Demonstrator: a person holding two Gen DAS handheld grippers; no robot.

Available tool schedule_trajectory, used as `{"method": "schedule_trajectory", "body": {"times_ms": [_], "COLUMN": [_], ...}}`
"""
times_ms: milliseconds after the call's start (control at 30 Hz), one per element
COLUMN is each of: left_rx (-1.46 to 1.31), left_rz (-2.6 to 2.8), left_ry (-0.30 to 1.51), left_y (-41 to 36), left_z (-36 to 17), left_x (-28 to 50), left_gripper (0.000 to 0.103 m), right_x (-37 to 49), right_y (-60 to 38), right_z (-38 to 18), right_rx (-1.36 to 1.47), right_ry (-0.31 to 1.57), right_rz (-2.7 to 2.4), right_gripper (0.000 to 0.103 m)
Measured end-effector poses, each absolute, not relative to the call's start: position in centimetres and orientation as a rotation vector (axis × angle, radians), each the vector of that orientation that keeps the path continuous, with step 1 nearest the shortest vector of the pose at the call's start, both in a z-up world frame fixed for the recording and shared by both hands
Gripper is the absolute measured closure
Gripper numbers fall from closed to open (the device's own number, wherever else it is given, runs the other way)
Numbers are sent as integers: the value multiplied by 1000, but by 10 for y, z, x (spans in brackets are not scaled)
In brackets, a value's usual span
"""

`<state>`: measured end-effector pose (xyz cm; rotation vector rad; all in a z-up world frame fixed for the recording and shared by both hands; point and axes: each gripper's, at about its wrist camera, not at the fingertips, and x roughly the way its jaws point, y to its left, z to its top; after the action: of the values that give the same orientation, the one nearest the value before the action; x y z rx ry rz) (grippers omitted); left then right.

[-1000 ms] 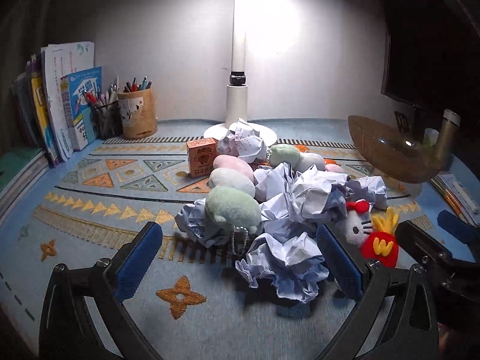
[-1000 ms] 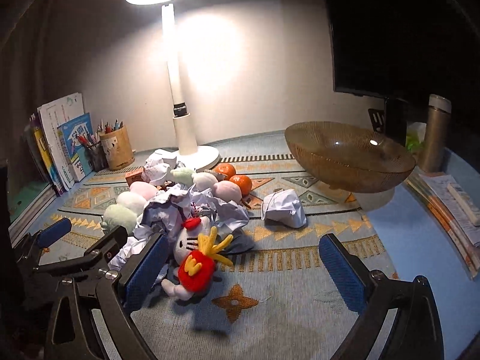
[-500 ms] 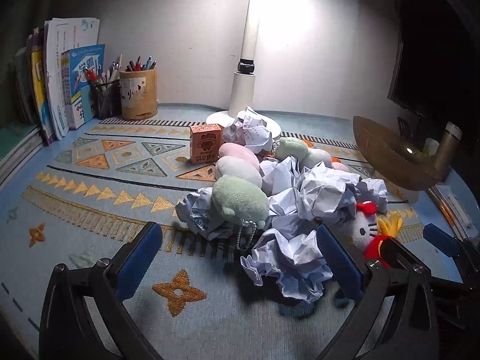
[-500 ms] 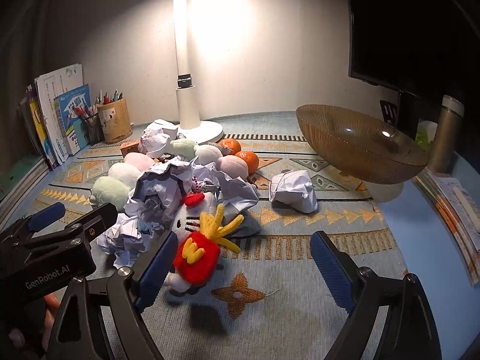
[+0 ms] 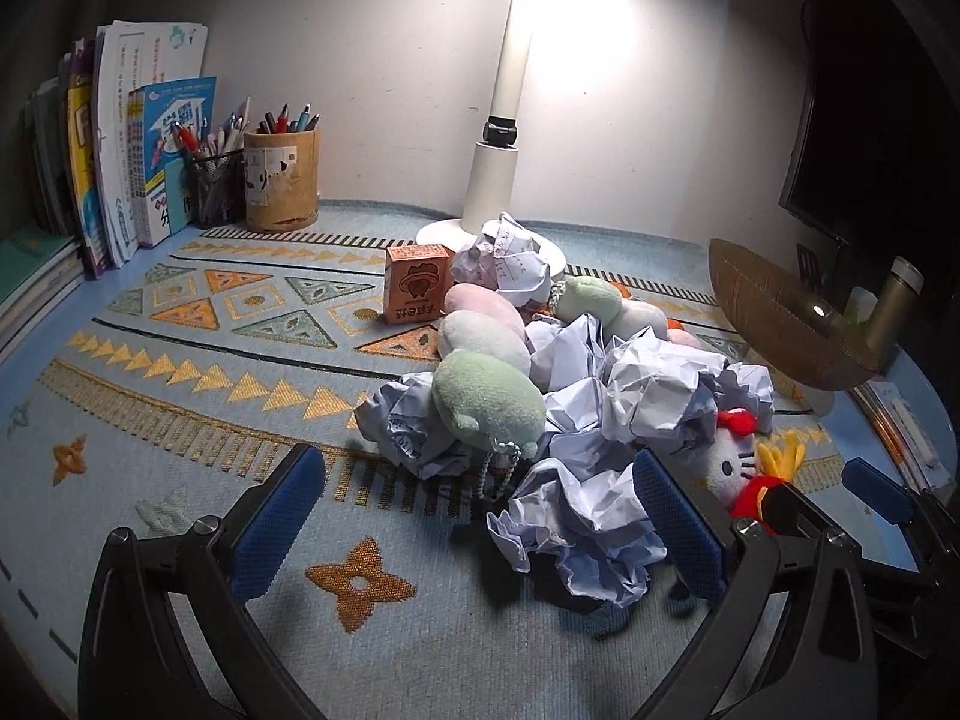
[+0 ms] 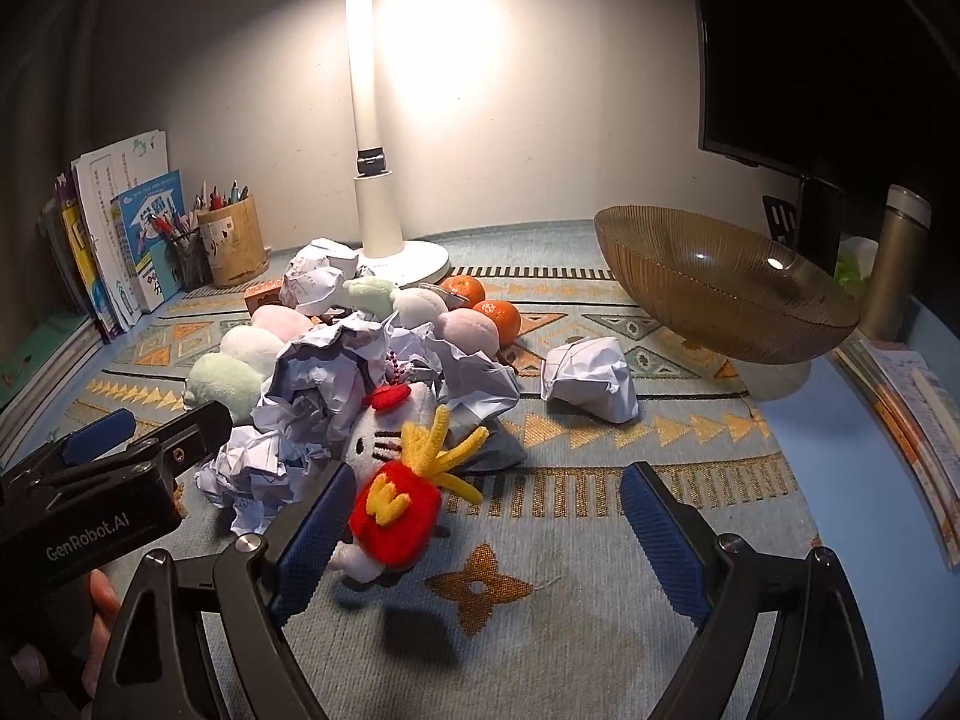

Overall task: Organize objects
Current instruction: 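Grasp the green-white-pink plush with the left tool while the right tool grasps the Hello Kitty plush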

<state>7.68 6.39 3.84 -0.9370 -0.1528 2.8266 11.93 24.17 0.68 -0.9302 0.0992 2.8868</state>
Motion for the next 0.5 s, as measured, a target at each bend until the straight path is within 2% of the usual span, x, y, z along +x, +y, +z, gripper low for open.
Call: {"method": "schedule_trajectory", "body": {"times_ms": [300, 500], "left_rx": [-949, -1011], "left_rz": [2823, 2773], "left_ry": [-162, -258], "left_y": [64, 48], "left_z": [38, 41], "left_x": [76, 63], "left_gripper": [0, 1], "right_x": [118, 114], "right_y": [240, 240], "right_z": [6, 5], "right_rx": [-945, -991], "right_ry": [99, 105], "right_rz": [2885, 2893], "right_gripper": [13, 13]}}
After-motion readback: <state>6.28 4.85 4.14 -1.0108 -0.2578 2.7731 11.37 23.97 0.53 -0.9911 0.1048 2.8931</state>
